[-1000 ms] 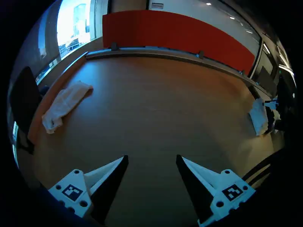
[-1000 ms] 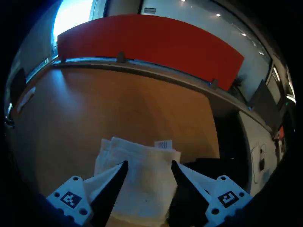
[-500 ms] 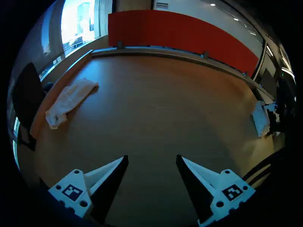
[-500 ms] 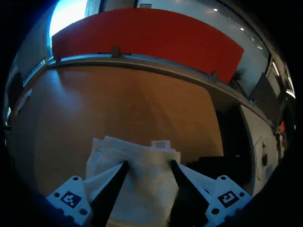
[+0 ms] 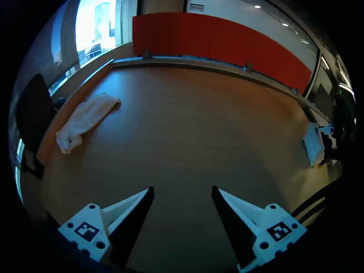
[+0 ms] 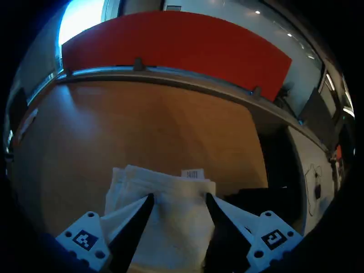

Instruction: Fold towel

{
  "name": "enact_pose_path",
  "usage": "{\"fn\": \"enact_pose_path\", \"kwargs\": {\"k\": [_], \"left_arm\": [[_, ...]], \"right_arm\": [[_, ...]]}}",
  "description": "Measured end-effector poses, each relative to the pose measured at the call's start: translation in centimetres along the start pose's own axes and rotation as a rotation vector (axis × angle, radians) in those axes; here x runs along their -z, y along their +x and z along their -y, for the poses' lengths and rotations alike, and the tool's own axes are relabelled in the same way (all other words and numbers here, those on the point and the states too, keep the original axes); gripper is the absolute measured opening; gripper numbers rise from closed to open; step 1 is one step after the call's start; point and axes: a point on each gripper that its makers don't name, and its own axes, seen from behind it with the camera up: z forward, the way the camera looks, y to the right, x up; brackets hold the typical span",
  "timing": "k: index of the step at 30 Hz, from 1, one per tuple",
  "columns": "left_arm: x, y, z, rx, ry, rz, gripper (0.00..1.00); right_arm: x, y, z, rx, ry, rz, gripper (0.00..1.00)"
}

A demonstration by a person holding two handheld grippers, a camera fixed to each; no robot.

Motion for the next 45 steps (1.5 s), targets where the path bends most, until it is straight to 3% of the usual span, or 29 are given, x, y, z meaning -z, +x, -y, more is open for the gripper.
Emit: {"fn": "enact_pose_path", "kwargs": {"k": [12,18,31,39,45], "left_arm": [[0.2,0.5,0.0,-0.014,-0.014,-0.014,0.94],[0.2,1.2,-0.1,-0.018,-0.024,-0.027,0.94],[0.2,1.7,-0.7,-0.041,-0.048,-0.044,0.94],[0.4,2.3,-0.9,-0.04,-0.057,-0.062,0.94],[0.5,2.6,-0.9,-0.039,-0.057,-0.075,0.94]], "right_arm": [[1.9,0.2,0.8,-0.019,-0.01,-0.045,0.88],[3.9,0.6,1.5,-0.052,-0.024,-0.113,0.88],[8.1,2.1,1.3,-0.104,-0.136,-0.313,0.88],[9.5,2.6,1.0,-0.174,-0.171,-0.395,0.88],[11.2,3.9,0.9,-0.19,-0.207,-0.482,0.88]]}}
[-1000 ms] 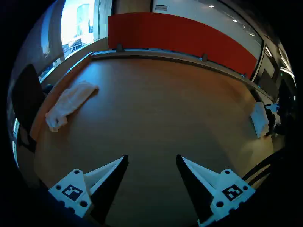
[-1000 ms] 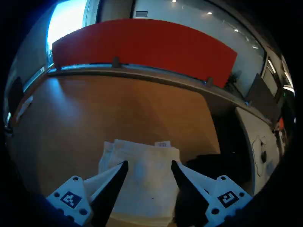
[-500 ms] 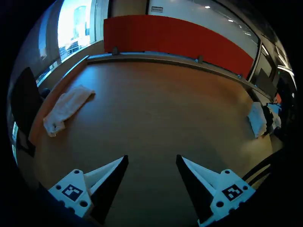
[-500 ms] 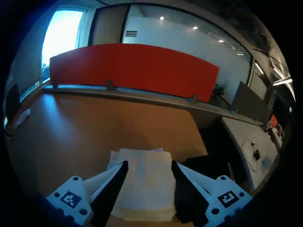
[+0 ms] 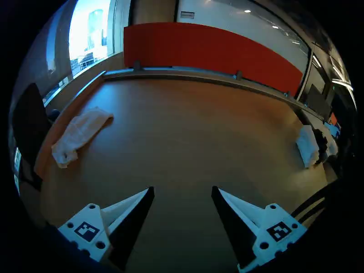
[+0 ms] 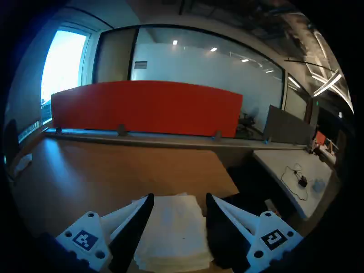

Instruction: Fold towel

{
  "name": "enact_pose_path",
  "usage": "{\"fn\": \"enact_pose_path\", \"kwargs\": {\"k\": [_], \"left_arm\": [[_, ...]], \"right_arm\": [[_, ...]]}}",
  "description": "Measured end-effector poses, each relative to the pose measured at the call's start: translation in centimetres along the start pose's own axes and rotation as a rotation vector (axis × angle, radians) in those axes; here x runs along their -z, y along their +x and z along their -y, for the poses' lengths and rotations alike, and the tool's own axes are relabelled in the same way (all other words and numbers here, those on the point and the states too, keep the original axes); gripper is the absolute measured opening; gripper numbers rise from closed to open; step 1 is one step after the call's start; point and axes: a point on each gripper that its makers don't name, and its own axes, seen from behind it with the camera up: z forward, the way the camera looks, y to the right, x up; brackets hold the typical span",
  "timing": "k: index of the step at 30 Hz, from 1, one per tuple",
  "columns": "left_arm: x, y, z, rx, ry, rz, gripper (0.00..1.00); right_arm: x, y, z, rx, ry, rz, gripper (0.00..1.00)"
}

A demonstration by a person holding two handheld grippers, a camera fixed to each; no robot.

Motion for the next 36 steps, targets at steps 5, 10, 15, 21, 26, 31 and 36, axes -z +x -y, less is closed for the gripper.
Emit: {"fn": "enact_pose_path", "kwargs": {"k": [5,10,15,21,26,31,36], "left_arm": [[0.1,0.5,-0.1,-0.001,-0.001,-0.016,0.94],[0.1,1.3,-0.2,0.001,-0.003,-0.041,0.94],[0.1,2.1,-0.4,0.006,-0.007,-0.07,0.94],[0.2,4.2,-0.2,-0.009,0.002,-0.148,0.94],[0.8,7.1,-0.2,-0.025,0.012,-0.259,0.94],[1.5,10.2,-0.1,-0.031,0.023,-0.36,0.94],[2.5,14.0,0.5,-0.034,0.054,-0.485,0.94]], "right_arm": [[1.2,3.1,0.2,-0.026,-0.019,-0.111,0.88],[2.6,5.5,0.6,-0.048,-0.009,-0.202,0.92],[3.2,6.1,0.9,-0.06,0.004,-0.226,0.93],[3.6,6.1,1.1,-0.057,0.006,-0.226,0.95],[4.3,6.5,1.6,-0.065,0.016,-0.228,0.98],[4.8,6.8,2.3,-0.066,0.031,-0.233,0.99],[5.2,7.0,3.1,-0.055,0.043,-0.233,0.99]]}}
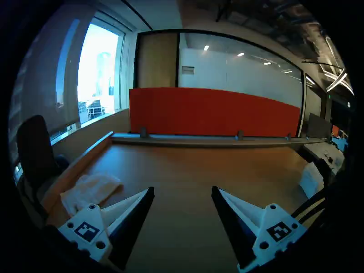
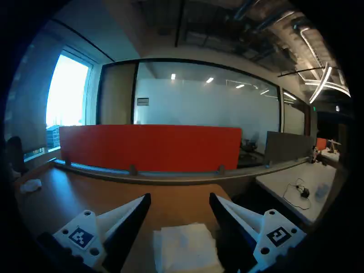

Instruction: Fold towel

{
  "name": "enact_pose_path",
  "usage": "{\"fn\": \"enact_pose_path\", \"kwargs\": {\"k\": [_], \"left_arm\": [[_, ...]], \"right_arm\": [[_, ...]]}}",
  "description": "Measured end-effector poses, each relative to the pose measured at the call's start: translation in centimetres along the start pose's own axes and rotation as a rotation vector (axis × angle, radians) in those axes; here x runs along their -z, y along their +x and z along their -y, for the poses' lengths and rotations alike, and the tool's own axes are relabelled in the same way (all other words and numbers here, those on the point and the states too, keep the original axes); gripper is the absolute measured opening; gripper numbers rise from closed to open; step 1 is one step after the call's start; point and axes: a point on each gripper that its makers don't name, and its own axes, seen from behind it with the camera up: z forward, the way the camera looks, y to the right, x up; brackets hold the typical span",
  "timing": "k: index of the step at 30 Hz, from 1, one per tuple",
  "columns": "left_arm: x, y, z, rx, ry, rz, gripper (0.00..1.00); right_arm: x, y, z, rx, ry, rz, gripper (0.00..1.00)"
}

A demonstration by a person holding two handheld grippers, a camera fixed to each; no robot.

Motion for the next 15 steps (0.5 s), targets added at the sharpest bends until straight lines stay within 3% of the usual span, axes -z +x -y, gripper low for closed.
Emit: {"fn": "enact_pose_path", "kwargs": {"k": [6,15], "left_arm": [[-0.7,3.0,0.9,0.005,0.03,-0.088,0.94],[-1.2,4.6,1.1,-0.013,0.025,-0.127,0.94]], "right_arm": [[0.1,0.2,1.0,0.022,0.018,0.009,0.99],[0.2,1.9,3.0,0.032,0.042,-0.003,0.99]]}}
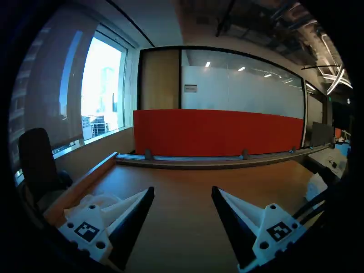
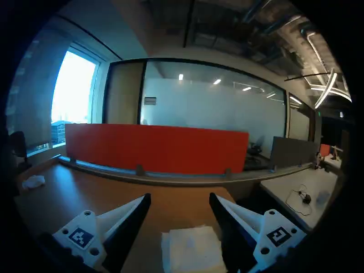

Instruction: Fold towel

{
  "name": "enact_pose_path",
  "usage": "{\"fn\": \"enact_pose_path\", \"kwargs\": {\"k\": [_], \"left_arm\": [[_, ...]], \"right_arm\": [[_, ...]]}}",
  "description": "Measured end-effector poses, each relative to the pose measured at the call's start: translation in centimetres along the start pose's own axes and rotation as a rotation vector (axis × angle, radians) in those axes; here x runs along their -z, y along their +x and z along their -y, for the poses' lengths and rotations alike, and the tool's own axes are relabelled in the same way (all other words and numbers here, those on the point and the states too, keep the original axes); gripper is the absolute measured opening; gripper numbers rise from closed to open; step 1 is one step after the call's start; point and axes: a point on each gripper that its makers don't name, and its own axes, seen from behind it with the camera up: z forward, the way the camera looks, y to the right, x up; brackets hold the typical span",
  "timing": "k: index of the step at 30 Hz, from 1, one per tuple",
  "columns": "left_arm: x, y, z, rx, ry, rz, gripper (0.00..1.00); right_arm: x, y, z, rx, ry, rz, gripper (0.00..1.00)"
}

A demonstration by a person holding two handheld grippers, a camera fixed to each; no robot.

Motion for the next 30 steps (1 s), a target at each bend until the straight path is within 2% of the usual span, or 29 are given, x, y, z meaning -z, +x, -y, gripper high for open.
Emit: {"fn": "enact_pose_path", "kwargs": {"k": [12,26,30], "left_arm": [[-1.0,1.5,-0.2,0.006,-0.026,-0.032,0.94],[-1.9,2.5,-0.4,0.036,-0.06,-0.059,0.93],[-2.0,2.8,-0.4,0.025,-0.067,-0.068,0.94]], "right_arm": [[-0.7,2.2,4.9,0.006,0.044,-0.025,0.99],[-1.4,4.9,12.3,-0.013,0.097,-0.052,0.99],[-1.5,5.8,13.8,-0.017,0.107,-0.059,0.99]]}}
